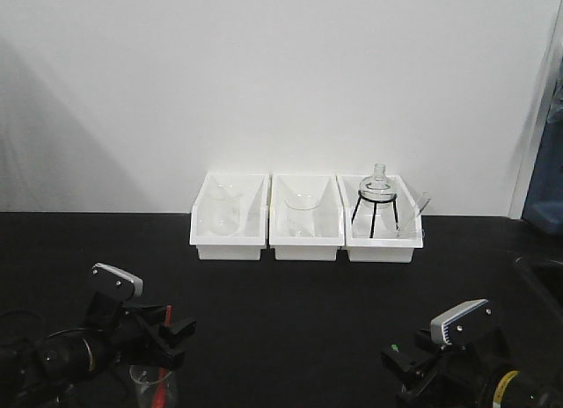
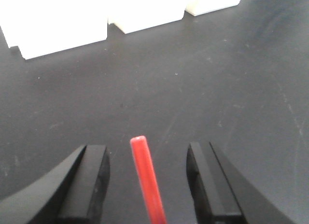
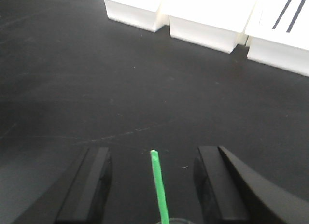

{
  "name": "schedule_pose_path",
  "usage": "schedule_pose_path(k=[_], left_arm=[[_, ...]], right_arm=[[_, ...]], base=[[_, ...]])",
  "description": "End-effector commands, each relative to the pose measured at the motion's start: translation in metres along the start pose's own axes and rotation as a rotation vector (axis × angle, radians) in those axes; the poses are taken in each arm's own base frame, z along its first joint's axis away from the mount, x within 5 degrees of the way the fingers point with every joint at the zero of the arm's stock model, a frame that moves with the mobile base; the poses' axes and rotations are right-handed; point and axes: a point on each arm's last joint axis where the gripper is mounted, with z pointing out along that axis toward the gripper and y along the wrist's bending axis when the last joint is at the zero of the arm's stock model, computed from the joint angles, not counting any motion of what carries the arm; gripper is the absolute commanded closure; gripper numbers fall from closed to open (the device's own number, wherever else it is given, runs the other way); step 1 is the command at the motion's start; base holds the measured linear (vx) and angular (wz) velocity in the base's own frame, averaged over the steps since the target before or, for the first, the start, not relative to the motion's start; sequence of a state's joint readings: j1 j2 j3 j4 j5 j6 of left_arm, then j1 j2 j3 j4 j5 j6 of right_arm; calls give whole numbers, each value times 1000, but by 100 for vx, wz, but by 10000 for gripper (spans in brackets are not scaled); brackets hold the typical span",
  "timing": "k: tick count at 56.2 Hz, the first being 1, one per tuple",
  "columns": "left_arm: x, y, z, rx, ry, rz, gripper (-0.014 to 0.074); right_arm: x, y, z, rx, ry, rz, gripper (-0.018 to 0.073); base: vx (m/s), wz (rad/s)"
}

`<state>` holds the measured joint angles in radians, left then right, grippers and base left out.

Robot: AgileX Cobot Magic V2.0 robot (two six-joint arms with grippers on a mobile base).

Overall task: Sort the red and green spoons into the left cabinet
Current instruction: 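Lower left gripper to red spoon and right gripper to green spoon, then close left gripper on red spoon and right gripper on green spoon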

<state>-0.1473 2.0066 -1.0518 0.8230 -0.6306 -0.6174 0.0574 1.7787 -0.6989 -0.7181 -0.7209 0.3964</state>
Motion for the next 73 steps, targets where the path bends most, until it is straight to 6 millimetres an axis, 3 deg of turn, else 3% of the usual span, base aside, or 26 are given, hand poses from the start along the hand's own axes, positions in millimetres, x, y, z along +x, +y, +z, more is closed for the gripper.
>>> schedule_pose_path(k=[1, 13, 32, 48, 64, 73], left_arm=[[-30, -5, -5, 32, -139, -2, 113], [-27, -3, -2, 25, -147, -32, 144], [-29, -3, -2, 27, -172, -50, 223], [-29, -3, -3, 27, -174, -49, 397], [-30, -3, -3, 28, -176, -48, 596], [-42, -5, -10, 30, -209, -34, 605]], right_arm=[[-25, -4, 2, -13, -132, -7, 111], [-21, -9, 13, -15, -118, 2, 157], [-15, -8, 16, -29, -97, 5, 369], [-15, -8, 16, -29, -93, 36, 575], [-18, -8, 15, -33, -117, 37, 568], [-28, -7, 9, -29, -147, 22, 568]], base=[[0, 0], [0, 0], [0, 0], [0, 0], [0, 0], [0, 0]])
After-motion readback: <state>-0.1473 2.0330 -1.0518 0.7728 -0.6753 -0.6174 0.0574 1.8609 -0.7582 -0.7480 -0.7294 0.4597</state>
